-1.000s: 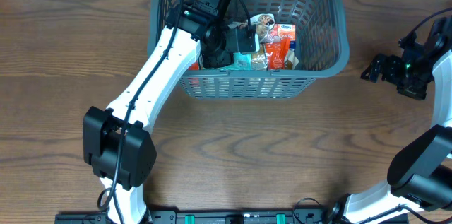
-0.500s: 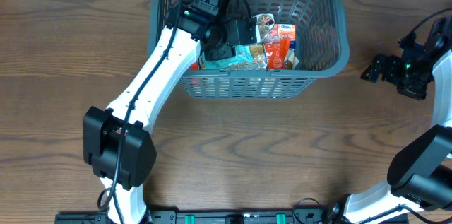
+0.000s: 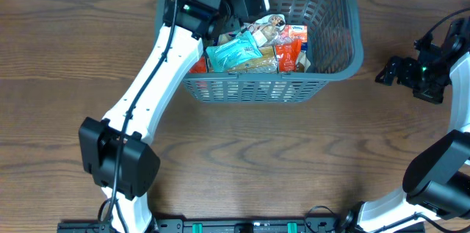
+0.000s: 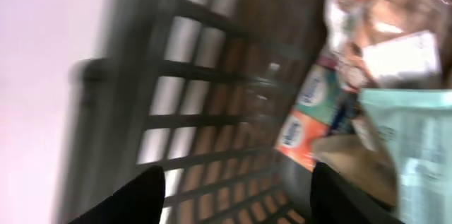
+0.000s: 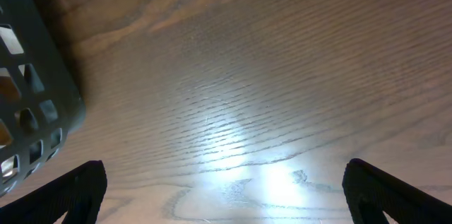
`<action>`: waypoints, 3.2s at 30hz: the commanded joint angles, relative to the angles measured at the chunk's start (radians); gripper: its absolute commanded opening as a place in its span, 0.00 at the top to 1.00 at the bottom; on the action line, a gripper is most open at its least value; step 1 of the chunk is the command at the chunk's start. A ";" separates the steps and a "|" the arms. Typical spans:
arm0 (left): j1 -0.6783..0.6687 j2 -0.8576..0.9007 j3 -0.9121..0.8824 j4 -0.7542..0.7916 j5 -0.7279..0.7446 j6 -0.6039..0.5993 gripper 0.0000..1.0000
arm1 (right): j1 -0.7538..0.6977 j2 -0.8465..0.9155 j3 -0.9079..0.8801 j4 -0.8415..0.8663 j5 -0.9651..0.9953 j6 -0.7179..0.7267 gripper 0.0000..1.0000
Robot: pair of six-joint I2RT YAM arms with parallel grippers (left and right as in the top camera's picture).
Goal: Pack container
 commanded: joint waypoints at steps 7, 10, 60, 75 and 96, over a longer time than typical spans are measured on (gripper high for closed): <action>0.064 -0.177 0.024 0.057 -0.114 -0.271 0.34 | -0.003 0.003 -0.005 0.028 -0.008 -0.014 0.01; 0.120 -0.224 0.024 0.057 -0.141 -0.384 0.33 | -0.003 0.003 -0.004 0.064 -0.008 -0.014 0.01; 0.595 -1.003 -1.052 0.407 -0.004 -0.980 0.20 | 0.325 -0.760 -0.579 0.601 0.423 0.178 0.01; 0.593 -1.515 -1.204 0.158 0.106 -1.001 0.20 | 0.578 -1.308 -0.890 0.415 0.433 0.327 0.01; 0.593 -1.582 -1.204 -0.012 0.106 -0.998 0.19 | 0.631 -1.323 -0.896 0.378 0.534 0.391 0.01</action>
